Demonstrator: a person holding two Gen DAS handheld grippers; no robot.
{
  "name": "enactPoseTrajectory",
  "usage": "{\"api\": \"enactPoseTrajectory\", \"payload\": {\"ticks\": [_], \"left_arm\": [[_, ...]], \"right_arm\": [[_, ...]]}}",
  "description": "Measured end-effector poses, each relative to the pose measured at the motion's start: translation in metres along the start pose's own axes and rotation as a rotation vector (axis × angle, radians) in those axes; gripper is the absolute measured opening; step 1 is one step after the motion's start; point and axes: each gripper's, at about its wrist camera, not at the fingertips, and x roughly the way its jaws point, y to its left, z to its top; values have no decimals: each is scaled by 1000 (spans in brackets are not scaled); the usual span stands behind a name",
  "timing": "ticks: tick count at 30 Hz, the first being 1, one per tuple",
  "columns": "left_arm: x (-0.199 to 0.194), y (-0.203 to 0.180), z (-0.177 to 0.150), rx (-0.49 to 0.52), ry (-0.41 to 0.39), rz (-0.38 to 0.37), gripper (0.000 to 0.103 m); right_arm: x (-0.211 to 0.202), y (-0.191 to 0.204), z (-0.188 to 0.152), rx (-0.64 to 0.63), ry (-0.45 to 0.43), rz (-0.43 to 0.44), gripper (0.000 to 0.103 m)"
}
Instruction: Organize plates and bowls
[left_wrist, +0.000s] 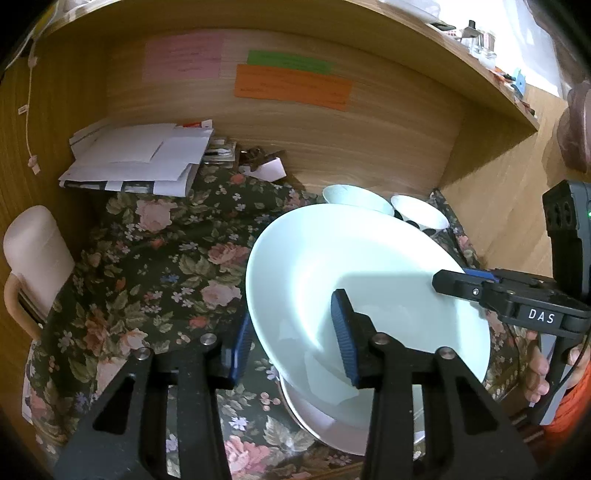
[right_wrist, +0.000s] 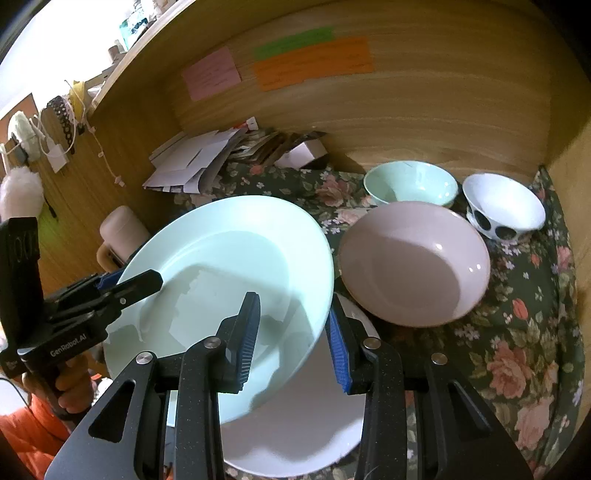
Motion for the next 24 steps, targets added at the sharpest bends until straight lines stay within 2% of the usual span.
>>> {"api": "enactPoseTrajectory", "payload": {"ticks": [8,24], "left_arm": [[-2,-12,-8,11,1,-1,34],[13,-17,-33,-7,76,-20,34]], "right_arm": [[-12,-8,-13,27,-4,-5,33],[-7,-20,-43,76,41,-10,33]]}}
